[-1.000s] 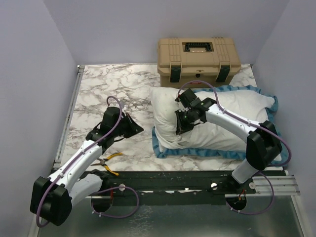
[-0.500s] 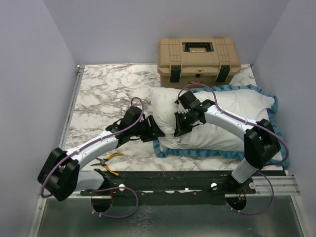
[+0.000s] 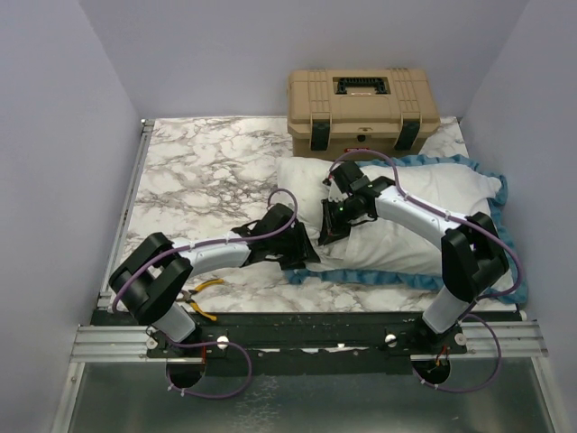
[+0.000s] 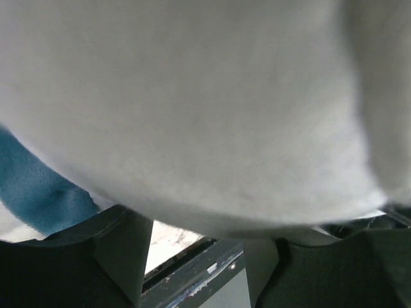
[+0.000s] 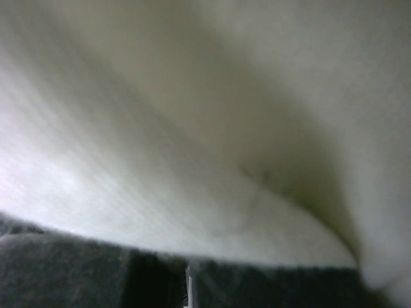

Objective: Put the pillow into the pillowcase
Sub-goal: Stuff the pillow into the pillowcase.

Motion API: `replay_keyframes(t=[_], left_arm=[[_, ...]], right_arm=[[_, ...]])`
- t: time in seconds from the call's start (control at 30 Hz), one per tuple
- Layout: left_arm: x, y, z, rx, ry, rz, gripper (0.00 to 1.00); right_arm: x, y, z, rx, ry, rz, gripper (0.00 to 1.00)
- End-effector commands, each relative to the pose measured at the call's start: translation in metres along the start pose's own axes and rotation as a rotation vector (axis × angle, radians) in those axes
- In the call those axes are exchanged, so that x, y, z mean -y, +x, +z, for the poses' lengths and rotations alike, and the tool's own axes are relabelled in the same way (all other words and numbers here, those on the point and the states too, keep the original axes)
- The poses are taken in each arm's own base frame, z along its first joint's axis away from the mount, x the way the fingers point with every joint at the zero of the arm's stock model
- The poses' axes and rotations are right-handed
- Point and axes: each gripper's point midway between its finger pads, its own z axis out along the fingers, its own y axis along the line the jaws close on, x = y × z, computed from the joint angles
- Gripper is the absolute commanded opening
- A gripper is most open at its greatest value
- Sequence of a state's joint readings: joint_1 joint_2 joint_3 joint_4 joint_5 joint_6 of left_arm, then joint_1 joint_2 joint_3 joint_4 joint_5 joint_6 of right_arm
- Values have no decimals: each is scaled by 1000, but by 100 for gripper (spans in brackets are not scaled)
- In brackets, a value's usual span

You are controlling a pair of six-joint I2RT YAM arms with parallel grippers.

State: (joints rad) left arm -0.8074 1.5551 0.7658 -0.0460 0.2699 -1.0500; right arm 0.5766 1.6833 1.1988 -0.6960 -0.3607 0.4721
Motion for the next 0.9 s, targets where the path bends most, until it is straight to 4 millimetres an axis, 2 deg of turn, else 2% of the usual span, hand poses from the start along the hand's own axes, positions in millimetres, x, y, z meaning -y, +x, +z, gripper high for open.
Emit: replay_keyframes(t=[0.0,0.1,0.2,0.23,0.27,0.37,0.53,0.7,0.87], left_arm=[[11,-32,-1,151,-6,-7,56],[2,-37,0,183,-35,-37,56],[-19,-38,5,202,-92,-65,51],[-26,-37,7,198,-107,-71,45],[-31,-38,8,198,-120,-77,35],[-32,-46,0,239,-119,-51,1],[-3,-69,-35,376,-39,-14,0],[24,-79,-74,475,94,-12,0],[24,-84,-106,563,169,-64,0]], right_arm=[[12,-5,3,6,31,33,0],[12,-5,4,3,27,32,0],[10,-6,5,3,13,28,0],[9,-6,4,4,11,27,0],[9,-6,5,3,8,27,0],[12,-6,3,5,24,17,0],[26,-6,-2,17,100,-20,0],[51,-10,-12,41,249,-62,0],[70,-21,-29,72,397,-118,0]])
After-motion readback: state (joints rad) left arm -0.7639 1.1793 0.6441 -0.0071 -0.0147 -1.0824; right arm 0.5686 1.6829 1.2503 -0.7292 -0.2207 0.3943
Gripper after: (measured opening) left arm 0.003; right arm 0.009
